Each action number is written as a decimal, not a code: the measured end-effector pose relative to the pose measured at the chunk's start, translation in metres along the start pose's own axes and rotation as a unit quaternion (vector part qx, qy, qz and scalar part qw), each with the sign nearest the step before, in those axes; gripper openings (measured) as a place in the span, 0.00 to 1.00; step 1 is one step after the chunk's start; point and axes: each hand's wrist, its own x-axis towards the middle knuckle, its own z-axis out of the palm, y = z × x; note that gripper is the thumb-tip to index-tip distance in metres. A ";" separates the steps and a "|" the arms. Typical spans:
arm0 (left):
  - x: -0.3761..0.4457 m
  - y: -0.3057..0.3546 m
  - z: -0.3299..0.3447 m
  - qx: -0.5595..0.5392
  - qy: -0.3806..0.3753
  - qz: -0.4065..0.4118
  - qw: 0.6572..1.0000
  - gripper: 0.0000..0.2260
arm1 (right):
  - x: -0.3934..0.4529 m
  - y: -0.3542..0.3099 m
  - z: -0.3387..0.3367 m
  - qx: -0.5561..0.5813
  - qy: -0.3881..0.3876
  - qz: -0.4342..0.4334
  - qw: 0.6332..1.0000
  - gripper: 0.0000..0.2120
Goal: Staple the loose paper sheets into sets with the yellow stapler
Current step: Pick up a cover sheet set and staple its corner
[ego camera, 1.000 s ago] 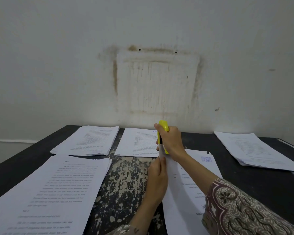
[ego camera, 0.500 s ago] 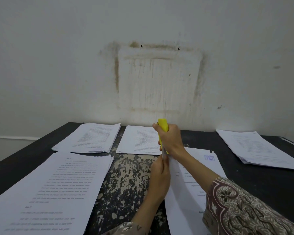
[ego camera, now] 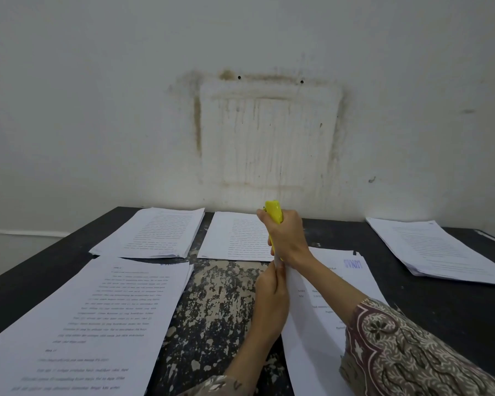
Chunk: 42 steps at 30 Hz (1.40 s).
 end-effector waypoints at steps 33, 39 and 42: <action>0.009 -0.005 -0.008 0.075 0.093 0.019 0.993 0.09 | -0.032 0.097 -0.177 -0.454 -0.042 0.158 0.876 0.15; 0.006 -0.004 -0.006 0.117 0.074 0.052 0.989 0.08 | -0.051 0.106 -0.185 -0.550 -0.020 0.181 0.815 0.22; 0.006 -0.006 -0.006 0.127 0.055 0.053 0.989 0.11 | -0.053 0.108 -0.185 -0.569 -0.017 0.179 0.803 0.24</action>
